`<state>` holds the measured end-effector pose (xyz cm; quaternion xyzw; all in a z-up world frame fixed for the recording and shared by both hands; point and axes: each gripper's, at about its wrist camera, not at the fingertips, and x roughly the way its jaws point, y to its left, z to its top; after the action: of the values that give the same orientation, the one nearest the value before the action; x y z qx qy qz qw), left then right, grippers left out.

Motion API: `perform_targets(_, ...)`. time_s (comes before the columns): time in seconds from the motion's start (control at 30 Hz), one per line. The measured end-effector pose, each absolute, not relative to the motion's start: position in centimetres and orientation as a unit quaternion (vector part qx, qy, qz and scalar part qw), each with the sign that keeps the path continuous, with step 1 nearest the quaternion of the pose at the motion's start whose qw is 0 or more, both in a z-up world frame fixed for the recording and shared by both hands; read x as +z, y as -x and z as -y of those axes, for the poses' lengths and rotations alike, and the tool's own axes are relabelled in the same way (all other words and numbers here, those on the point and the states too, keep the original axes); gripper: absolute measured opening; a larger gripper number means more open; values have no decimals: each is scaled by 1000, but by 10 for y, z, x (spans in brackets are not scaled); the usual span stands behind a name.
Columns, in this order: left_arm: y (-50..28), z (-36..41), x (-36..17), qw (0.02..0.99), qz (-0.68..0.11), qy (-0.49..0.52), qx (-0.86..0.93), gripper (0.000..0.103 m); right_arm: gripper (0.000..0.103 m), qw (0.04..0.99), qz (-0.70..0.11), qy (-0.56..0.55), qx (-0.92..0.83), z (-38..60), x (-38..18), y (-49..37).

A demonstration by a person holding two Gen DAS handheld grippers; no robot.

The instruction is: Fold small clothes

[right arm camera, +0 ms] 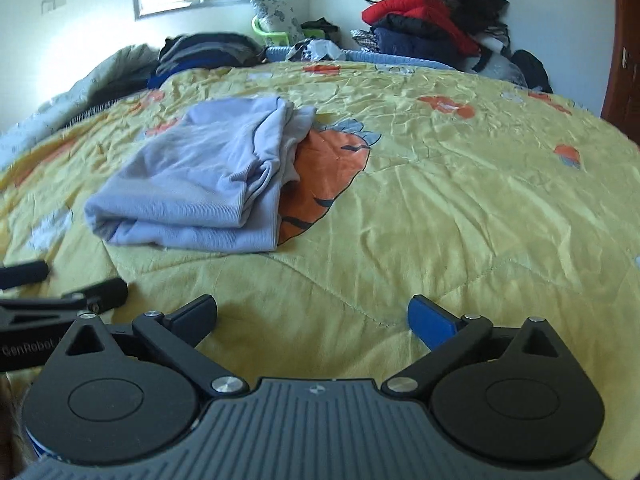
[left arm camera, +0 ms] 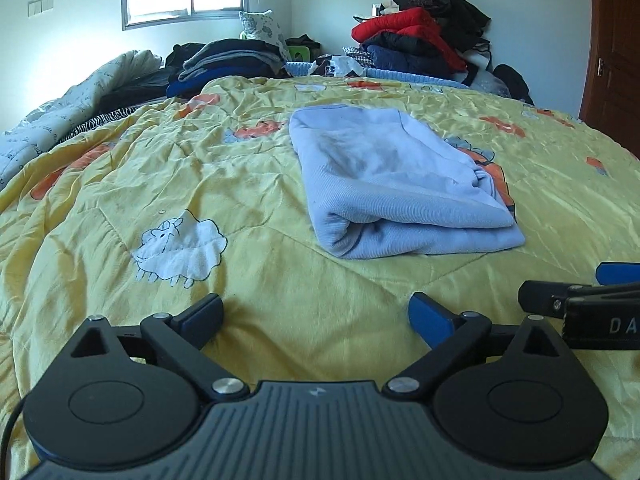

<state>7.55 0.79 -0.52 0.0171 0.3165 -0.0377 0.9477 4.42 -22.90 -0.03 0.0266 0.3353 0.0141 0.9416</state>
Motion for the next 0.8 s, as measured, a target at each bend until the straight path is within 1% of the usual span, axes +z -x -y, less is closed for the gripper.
perform_targets(0.13, -74, -9, -5, 948, -316, -18, -37, 100, 102, 941, -337, -20, 21, 229, -1, -44)
perform_targets(0.23, -74, -9, -5, 948, -316, -18, -37, 101, 103, 939, -344, 7, 16, 219, -3, -46)
perform_targets(0.8, -74, -8, -6, 948, -316, -18, -37, 101, 102, 940, -341, 2, 9, 217, -4, -45)
